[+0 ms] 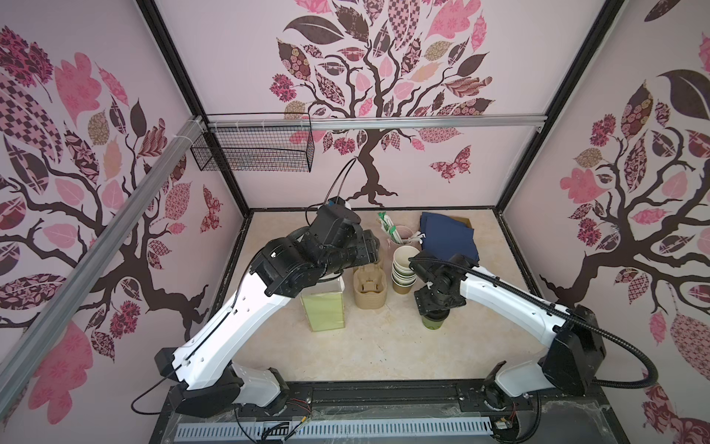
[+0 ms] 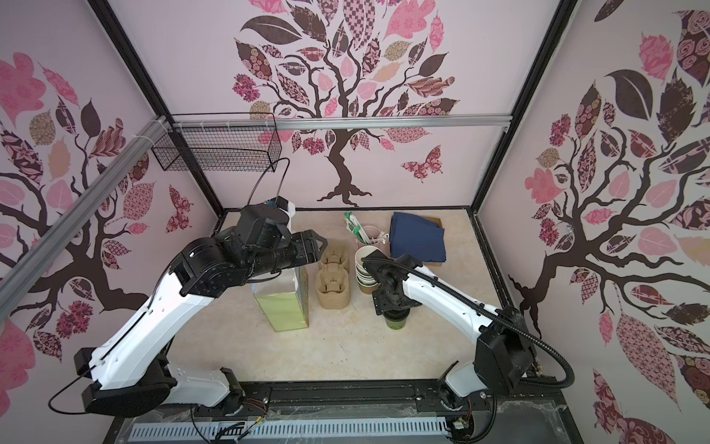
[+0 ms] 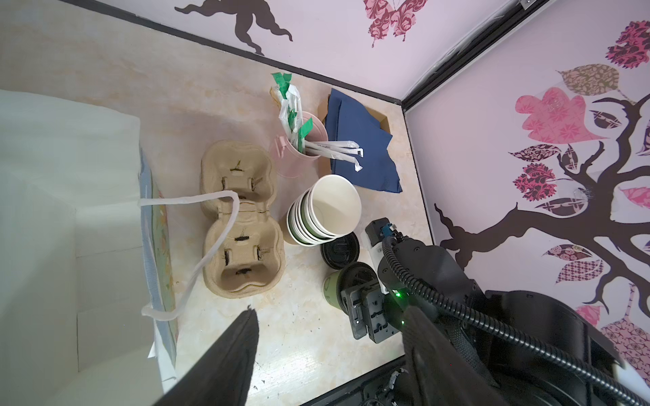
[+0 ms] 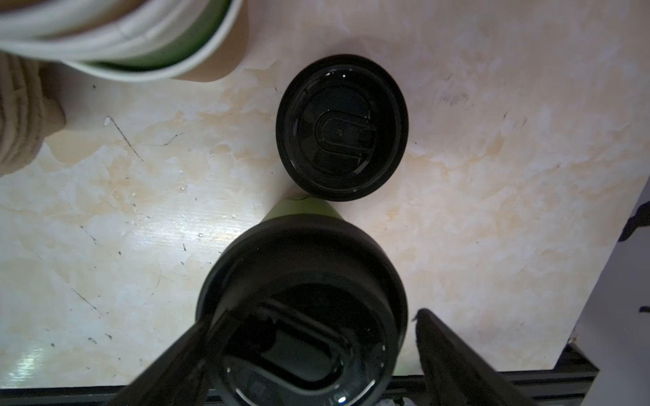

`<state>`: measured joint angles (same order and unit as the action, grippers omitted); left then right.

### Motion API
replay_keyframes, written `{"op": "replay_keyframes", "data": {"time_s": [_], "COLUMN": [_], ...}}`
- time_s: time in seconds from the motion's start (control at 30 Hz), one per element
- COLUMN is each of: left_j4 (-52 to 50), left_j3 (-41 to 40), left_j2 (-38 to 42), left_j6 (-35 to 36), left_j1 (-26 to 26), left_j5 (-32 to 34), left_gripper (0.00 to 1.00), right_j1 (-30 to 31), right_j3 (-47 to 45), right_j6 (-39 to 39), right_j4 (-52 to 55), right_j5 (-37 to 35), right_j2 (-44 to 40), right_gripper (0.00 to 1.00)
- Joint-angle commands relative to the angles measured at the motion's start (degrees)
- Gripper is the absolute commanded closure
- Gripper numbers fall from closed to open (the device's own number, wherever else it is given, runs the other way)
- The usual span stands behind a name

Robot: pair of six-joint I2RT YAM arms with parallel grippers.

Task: Pack a coffee takeout order
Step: Place the coffee cup at the middle-right of the table.

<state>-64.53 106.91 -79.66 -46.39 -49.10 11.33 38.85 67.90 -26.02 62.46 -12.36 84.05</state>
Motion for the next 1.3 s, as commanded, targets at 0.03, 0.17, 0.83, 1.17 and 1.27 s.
{"op": "replay_keyframes", "data": {"time_s": [0.03,0.17,0.83,1.17,1.27], "left_j4": [-0.88,-0.6,-0.46,-0.24,-0.42], "left_j3": [0.14,0.53,1.54,1.81,1.97], "left_j2": [-0.31,-0.98,-2.41,-3.04,-3.11], "left_j6": [1.25,1.42,1.56,1.81,1.94], "left_j1": [0.23,0.23,0.19,0.23,0.21], "left_j5": [0.22,0.01,-0.13,-0.87,-0.94], "left_gripper": [0.32,0.32,0.32,0.32,0.32], "right_j1": [-0.53,-0.52,-0.57,-0.6,-0.6], "right_j3": [1.34,3.24,3.65,5.28,6.44], "right_j6": [-0.08,-0.32,-0.62,-0.87,-1.04], "right_j4": [2.07,3.54,4.84,5.64,6.54], "right_j5": [-0.52,0.64,2.55,4.14,4.42], "right_j2": [0.71,-0.33,-2.58,-2.82,-3.0], "right_gripper": [0.01,0.0,0.08,0.06,0.06]}}
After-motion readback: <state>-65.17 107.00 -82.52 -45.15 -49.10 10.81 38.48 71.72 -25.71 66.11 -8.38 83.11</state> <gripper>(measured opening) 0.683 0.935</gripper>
